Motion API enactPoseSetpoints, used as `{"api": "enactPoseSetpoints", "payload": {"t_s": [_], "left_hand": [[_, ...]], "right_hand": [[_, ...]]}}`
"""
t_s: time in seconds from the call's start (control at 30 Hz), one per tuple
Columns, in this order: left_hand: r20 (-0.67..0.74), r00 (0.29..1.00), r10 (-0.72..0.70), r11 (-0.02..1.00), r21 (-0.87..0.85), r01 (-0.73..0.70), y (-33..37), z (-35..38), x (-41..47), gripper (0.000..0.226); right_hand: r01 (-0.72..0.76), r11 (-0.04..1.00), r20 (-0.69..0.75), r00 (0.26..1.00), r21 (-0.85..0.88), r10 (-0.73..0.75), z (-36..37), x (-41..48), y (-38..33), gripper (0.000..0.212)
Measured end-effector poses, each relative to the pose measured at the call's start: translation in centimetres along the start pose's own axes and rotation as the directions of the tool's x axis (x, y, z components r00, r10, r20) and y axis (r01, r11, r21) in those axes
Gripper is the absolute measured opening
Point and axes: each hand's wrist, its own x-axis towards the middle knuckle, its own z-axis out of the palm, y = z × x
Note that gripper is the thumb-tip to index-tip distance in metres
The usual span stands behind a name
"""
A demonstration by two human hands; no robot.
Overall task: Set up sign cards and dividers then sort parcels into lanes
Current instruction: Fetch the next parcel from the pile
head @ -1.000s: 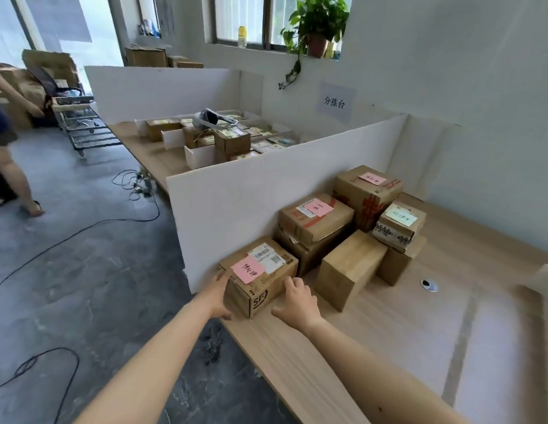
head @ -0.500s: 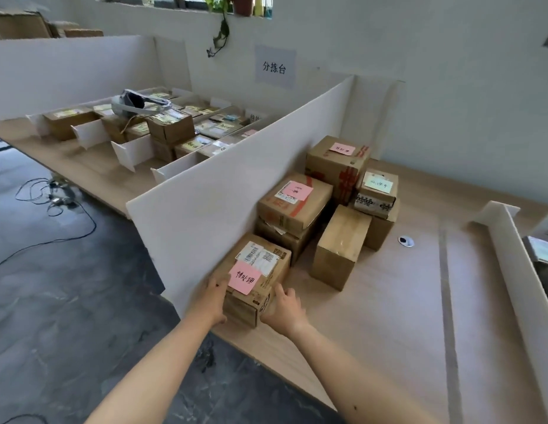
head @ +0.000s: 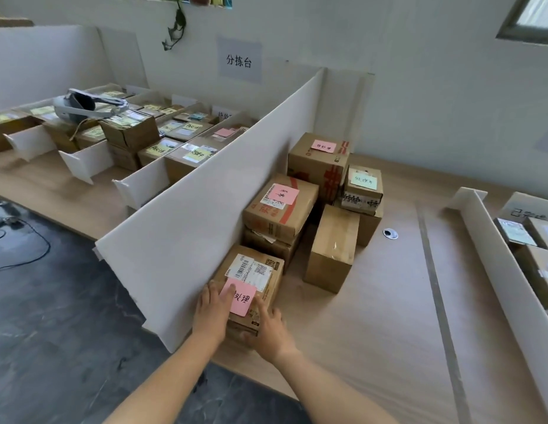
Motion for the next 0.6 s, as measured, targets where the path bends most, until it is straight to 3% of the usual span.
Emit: {"api": "enactPoseSetpoints", "payload": {"t_s": [0.37,0.6], "left_hand": [[0.073,0.997,-0.011,0.993,-0.12,0.02,0.8,0.9,0.6,0.085],[0.046,0.997,0.061,0.906,-0.422,-0.036,0.1,1.9,0.0,0.104]], "right_hand": [[0.013,0.998,0.036,0.999,-0.059,-0.01,-1.4,0.4,2.8,0.093],[0.053,0.98,0.026,0.998,0.189,-0.06,-1.8,0.5,4.3,0.106]]}}
